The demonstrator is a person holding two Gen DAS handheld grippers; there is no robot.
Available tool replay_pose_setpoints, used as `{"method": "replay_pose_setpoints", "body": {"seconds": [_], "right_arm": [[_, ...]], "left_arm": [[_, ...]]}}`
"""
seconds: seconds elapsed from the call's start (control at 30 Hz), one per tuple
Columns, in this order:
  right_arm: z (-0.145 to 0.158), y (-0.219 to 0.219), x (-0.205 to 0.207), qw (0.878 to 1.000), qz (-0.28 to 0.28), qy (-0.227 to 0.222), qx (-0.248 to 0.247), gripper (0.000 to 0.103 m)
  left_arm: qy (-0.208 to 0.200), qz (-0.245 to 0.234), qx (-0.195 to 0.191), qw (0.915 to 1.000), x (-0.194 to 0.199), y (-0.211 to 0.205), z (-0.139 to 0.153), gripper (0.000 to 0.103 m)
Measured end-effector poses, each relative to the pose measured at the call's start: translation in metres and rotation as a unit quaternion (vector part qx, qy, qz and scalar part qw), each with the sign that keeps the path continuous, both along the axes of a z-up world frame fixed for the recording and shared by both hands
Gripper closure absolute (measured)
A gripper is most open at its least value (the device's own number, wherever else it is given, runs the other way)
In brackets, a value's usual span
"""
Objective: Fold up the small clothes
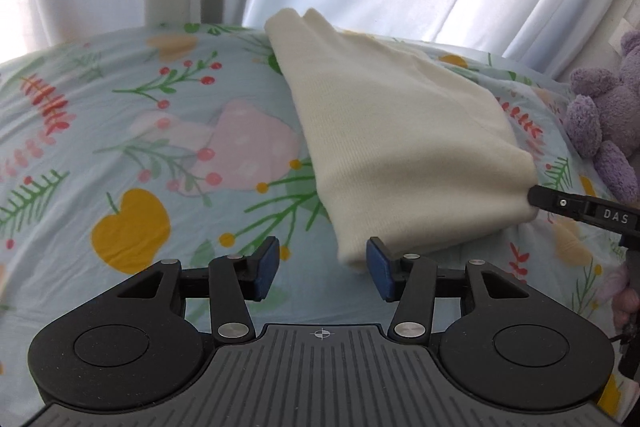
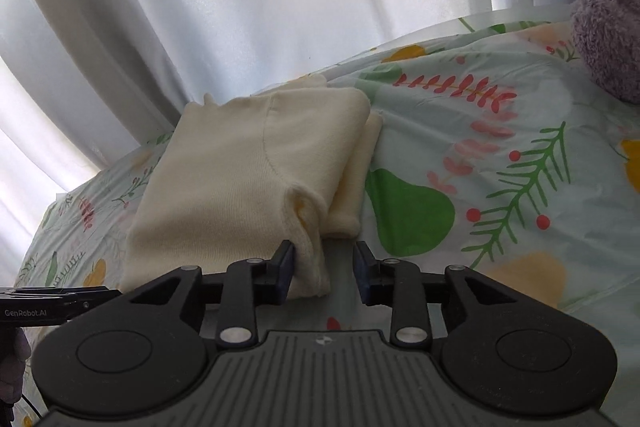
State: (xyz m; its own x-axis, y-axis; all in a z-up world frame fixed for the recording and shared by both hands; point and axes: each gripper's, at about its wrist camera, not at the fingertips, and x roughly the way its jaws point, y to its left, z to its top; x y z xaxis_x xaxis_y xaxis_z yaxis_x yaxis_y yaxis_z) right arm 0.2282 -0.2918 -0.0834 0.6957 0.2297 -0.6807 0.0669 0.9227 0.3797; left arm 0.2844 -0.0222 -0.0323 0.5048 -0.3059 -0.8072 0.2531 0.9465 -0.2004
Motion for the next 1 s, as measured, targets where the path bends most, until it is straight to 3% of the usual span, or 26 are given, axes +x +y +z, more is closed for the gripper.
{"method": "replay_pose_setpoints", "body": {"seconds": [0.2, 0.33, 0.43, 0.57, 0.67, 0.93, 1.0], "right_arm": [[0.026, 0.003, 0.012, 0.996, -0.011, -0.053, -0.068, 0.072], [0.033, 0.032, 0.053, 0.992, 0.042, -0.087, -0.084, 0.072], [0.03, 0.059, 0.094, 0.987, 0.086, -0.086, -0.101, 0.072], [0.011, 0.082, 0.146, 0.98, 0.124, -0.064, -0.145, 0.073], [-0.009, 0.078, 0.172, 0.981, 0.112, -0.036, -0.154, 0.072], [-0.023, 0.061, 0.171, 0.986, 0.046, -0.069, -0.143, 0.069], [-0.024, 0.056, 0.174, 0.988, 0.034, -0.068, -0.133, 0.069]], "left_arm": [[-0.041, 0.014, -0.015, 0.9989, 0.021, -0.003, 0.016, 0.049], [-0.075, 0.02, 0.005, 0.9969, 0.043, -0.031, 0.005, 0.048], [-0.083, 0.04, 0.03, 0.9953, 0.061, -0.048, -0.011, 0.048], [-0.078, 0.048, 0.014, 0.9957, 0.087, -0.059, -0.021, 0.044], [-0.085, 0.045, 0.029, 0.9949, 0.106, -0.07, -0.027, 0.038], [-0.074, 0.07, 0.042, 0.9939, 0.15, -0.079, -0.049, 0.036], [-0.074, 0.079, 0.038, 0.9934, 0.154, -0.078, -0.054, 0.028]]}}
